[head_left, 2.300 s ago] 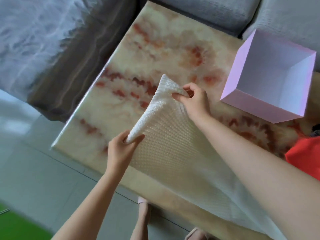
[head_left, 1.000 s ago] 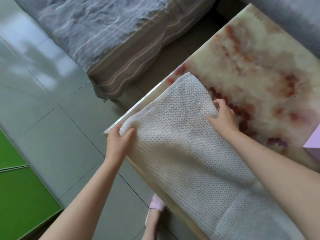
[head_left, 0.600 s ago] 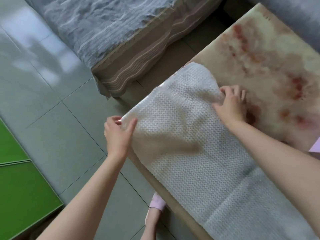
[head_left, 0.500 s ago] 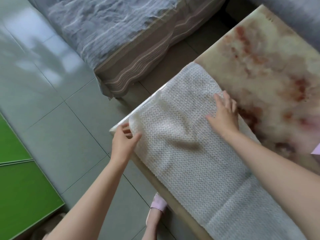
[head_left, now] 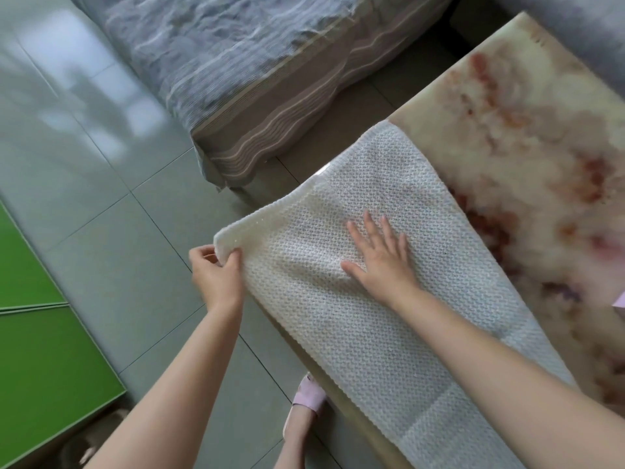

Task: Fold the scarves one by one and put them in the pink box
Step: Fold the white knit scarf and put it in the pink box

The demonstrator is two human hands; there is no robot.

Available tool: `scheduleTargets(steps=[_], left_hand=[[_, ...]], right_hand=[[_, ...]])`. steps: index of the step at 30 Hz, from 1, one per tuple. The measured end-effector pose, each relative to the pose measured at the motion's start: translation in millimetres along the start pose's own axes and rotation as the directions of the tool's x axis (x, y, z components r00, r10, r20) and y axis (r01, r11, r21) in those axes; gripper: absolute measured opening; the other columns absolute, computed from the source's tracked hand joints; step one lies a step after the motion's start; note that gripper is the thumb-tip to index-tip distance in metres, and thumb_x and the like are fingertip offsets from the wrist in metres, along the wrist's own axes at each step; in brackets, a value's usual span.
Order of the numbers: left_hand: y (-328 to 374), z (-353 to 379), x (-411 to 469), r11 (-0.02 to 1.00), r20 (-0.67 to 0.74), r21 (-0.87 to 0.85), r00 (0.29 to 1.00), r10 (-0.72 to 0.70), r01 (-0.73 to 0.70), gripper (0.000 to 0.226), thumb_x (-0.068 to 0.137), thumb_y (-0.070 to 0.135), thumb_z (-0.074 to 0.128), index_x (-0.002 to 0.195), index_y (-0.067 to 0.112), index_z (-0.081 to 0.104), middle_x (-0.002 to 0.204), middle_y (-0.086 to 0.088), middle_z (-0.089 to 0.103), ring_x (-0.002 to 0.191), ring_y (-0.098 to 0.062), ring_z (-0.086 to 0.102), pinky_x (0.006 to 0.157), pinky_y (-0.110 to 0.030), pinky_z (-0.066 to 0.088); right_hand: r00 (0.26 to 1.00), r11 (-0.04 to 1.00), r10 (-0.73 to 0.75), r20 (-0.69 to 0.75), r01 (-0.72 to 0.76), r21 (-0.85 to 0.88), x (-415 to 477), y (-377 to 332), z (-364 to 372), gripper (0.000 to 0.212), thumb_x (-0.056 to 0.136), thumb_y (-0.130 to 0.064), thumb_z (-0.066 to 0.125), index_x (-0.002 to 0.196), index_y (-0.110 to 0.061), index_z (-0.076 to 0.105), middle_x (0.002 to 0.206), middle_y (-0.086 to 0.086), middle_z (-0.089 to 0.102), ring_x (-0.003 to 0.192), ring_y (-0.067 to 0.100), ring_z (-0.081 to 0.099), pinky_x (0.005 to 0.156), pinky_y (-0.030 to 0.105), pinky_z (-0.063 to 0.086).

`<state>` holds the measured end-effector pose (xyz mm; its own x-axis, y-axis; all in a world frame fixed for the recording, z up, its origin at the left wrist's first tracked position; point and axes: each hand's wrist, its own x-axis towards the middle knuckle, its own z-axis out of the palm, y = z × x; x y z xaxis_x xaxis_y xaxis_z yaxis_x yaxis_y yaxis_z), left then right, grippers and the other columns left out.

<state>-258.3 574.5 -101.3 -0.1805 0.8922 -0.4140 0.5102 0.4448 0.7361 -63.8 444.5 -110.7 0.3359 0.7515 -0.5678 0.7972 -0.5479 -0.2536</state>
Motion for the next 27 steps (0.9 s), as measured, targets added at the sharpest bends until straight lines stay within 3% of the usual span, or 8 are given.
scheduleTargets(steps=[3,5,8,10,13,16,21,27], left_hand=[[-13,1,0,0.985,0.063,0.17,0.997,-0.034,0.023,0.052,0.083,0.014,0.068,0.126,0.008,0.04,0.119,-0.011,0.049,0.114,-0.027,0.049,0.093,-0.034,0.041],[-17,4,-6,0.938,0.092,0.338,0.995,0.039,-0.068,0.071,0.082,0.019,0.07,0.141,0.011,0.03,0.138,-0.013,0.035,0.129,-0.029,0.033,0.107,-0.04,0.029],[-13,9,-17,0.834,0.183,0.42,0.933,0.309,-0.358,0.067,0.085,0.019,0.067,0.143,0.018,0.034,0.148,-0.008,0.027,0.138,-0.025,0.022,0.113,-0.04,0.018],[-12,17,-23,0.706,0.388,0.385,0.798,0.461,-0.595,0.061,0.09,0.023,0.06,0.145,0.023,0.034,0.155,-0.004,0.021,0.144,-0.022,0.014,0.117,-0.04,0.011],[-17,32,-30,0.536,0.696,0.404,0.629,0.346,-0.742,0.065,0.096,0.048,0.039,0.15,0.035,0.006,0.158,0.006,-0.012,0.145,-0.015,-0.015,0.116,-0.042,-0.009],[-32,42,-24,0.417,0.744,0.501,0.624,0.241,-0.758,0.075,0.092,0.063,0.024,0.147,0.034,-0.016,0.15,0.008,-0.034,0.138,-0.015,-0.034,0.111,-0.046,-0.02],[-26,45,10,0.358,0.743,0.536,0.628,0.23,-0.765,0.073,0.088,0.067,0.023,0.144,0.041,-0.017,0.146,0.011,-0.038,0.134,-0.013,-0.038,0.11,-0.05,-0.023],[-22,36,38,0.303,0.822,0.42,0.5,0.273,-0.856,0.077,0.075,0.08,0.004,0.141,0.047,-0.018,0.147,0.012,-0.038,0.134,-0.012,-0.039,0.111,-0.05,-0.022]], right_hand=[[0.998,0.998,-0.039,0.049,0.041,-0.047,-6,-4,7,0.074,0.096,-0.054,0.033,0.147,-0.034,-0.017,0.15,-0.004,-0.037,0.138,0.023,-0.034,0.115,0.047,-0.016],[0.999,0.999,-0.039,0.03,0.04,-0.013,-8,-5,10,0.073,0.096,-0.053,0.033,0.148,-0.035,-0.015,0.151,-0.004,-0.035,0.138,0.021,-0.034,0.114,0.043,-0.018],[0.997,0.997,-0.078,-0.019,0.078,0.017,-9,-5,9,0.071,0.097,-0.05,0.036,0.148,-0.035,-0.012,0.152,-0.006,-0.032,0.14,0.018,-0.031,0.115,0.039,-0.016],[0.994,0.994,-0.108,0.005,0.108,-0.001,-9,-4,10,0.07,0.097,-0.051,0.034,0.148,-0.036,-0.012,0.152,-0.007,-0.033,0.139,0.017,-0.032,0.115,0.04,-0.017],[0.993,0.991,-0.105,0.062,0.109,-0.073,-6,-6,17,0.075,0.094,-0.058,0.031,0.146,-0.036,-0.02,0.149,-0.004,-0.038,0.136,0.022,-0.038,0.115,0.049,-0.016],[0.996,0.994,-0.06,0.059,0.066,-0.09,-2,-14,25,0.084,0.091,-0.063,0.032,0.142,-0.035,-0.028,0.145,0.0,-0.045,0.132,0.028,-0.042,0.112,0.056,-0.019],[1.0,0.999,0.017,0.026,-0.016,-0.036,1,-32,33,0.093,0.087,-0.068,0.035,0.14,-0.032,-0.033,0.142,0.004,-0.048,0.13,0.034,-0.043,0.107,0.061,-0.02],[1.0,1.0,0.009,-0.003,-0.009,-0.001,-13,-35,40,0.096,0.088,-0.065,0.038,0.142,-0.029,-0.032,0.143,0.006,-0.048,0.13,0.034,-0.043,0.108,0.058,-0.022]])
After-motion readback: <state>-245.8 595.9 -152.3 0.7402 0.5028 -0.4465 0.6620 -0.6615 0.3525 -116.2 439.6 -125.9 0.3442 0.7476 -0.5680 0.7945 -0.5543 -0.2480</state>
